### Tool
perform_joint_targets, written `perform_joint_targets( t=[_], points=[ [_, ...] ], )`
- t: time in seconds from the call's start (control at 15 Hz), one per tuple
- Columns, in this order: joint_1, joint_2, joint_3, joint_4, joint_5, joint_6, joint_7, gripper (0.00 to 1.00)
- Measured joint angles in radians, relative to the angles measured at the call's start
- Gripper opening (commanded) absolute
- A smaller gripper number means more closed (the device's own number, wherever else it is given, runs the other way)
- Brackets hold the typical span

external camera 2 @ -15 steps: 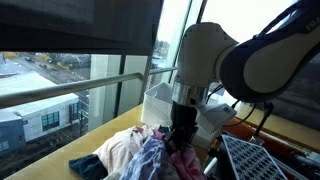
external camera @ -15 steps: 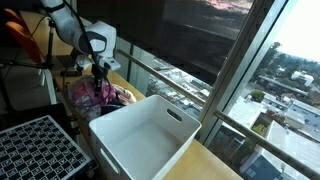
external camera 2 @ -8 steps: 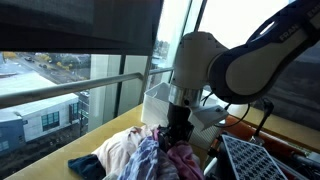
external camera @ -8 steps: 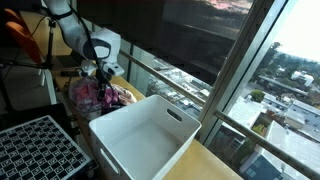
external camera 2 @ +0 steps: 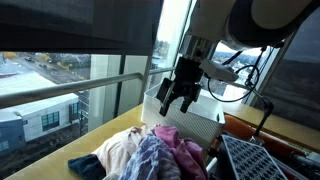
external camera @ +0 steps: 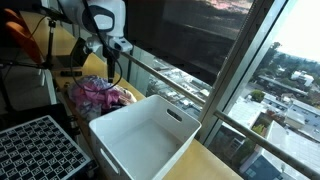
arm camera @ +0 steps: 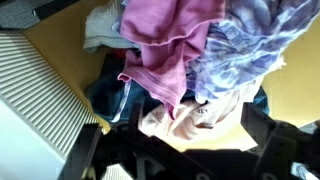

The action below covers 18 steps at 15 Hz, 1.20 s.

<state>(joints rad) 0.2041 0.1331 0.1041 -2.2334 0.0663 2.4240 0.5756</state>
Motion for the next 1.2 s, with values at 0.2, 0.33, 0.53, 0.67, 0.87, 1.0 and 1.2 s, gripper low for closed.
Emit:
perform_joint_targets(
  t=[0.2, 0.33, 0.53, 0.67, 0.87, 1.0, 1.2],
  points=[
    [-0.012, -0.091, 0.000, 0.002, 0.006, -0.058, -0.011, 1.00],
    [-0.019, -0.138, 0.001, 0.003, 0.026, -0.085, -0.049, 1.00],
    [-0.021, -0.160, 0.001, 0.001, 0.036, -0.092, -0.065, 1.00],
    [-0.021, -0.159, 0.002, -0.001, 0.037, -0.092, -0.065, 1.00],
    [-0.021, -0.159, 0.002, -0.001, 0.037, -0.092, -0.066, 1.00],
    [-0.021, -0.159, 0.002, -0.001, 0.037, -0.092, -0.066, 1.00],
    [-0.021, -0.159, 0.002, -0.001, 0.037, -0.092, -0.066, 1.00]
  ],
)
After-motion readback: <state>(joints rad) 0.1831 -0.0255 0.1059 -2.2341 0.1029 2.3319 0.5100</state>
